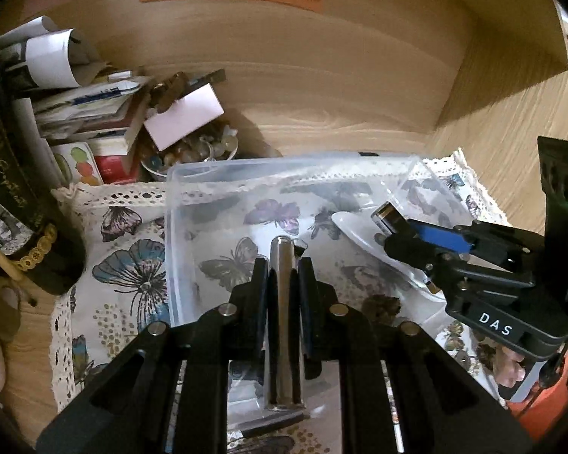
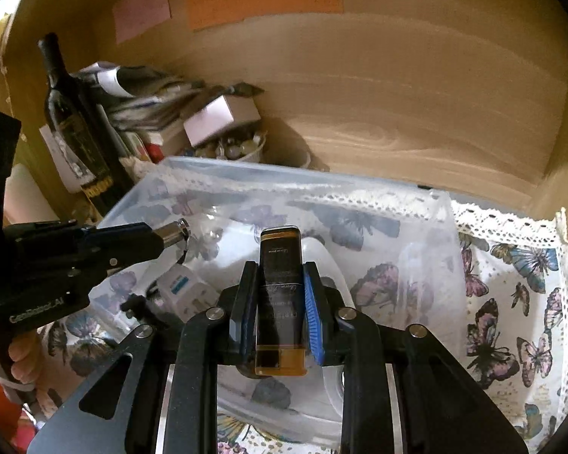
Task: Organize rigid objects
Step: 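Carry the silver tube into the box with the left tool while the right tool drops the lighter inside, then grasp a black USB gadget with the left tool while the right tool picks up the keys, then lower the black gadget into the box with the left tool while the right tool drops the keys inside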
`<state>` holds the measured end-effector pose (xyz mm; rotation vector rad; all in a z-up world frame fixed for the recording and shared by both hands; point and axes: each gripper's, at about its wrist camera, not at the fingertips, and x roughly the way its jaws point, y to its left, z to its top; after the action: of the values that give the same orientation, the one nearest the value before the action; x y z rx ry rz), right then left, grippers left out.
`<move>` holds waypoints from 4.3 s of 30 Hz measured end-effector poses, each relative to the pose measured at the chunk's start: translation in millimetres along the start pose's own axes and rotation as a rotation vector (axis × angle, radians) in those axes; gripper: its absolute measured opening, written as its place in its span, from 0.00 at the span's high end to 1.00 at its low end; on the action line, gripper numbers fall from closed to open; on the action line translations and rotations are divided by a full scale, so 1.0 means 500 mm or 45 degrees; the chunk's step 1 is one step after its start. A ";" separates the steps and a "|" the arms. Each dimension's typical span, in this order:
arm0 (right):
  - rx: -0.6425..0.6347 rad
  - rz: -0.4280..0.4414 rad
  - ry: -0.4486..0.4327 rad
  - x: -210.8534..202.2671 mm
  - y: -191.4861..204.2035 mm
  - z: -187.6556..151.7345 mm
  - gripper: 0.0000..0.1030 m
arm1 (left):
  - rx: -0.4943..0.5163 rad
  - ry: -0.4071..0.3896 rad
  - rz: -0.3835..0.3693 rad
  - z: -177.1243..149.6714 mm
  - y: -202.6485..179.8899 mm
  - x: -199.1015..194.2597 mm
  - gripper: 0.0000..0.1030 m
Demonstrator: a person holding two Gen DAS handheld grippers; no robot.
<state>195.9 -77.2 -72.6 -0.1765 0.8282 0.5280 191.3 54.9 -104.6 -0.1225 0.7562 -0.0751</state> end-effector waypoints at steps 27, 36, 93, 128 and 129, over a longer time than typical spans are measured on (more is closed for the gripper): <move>-0.021 -0.019 -0.155 -0.121 0.013 0.012 0.30 | 0.025 -0.129 -0.006 0.004 -0.023 -0.131 0.38; 0.014 -0.061 -0.249 -0.203 -0.007 -0.020 0.19 | 0.014 -0.184 0.039 -0.022 -0.005 -0.190 0.07; 0.108 -0.098 0.048 -0.145 -0.021 -0.226 0.88 | 0.125 0.072 0.015 -0.169 -0.070 -0.113 0.57; -0.035 -0.008 -0.233 -0.164 0.018 -0.021 0.89 | 0.095 -0.118 0.042 -0.043 -0.048 -0.126 0.57; -0.042 -0.006 -0.217 -0.152 0.020 -0.019 0.89 | 0.092 -0.107 0.041 -0.044 -0.045 -0.119 0.57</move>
<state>142.1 -100.5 -22.4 -0.1610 0.6530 0.5445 132.8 37.3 -76.9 -0.0442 0.6702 -0.0667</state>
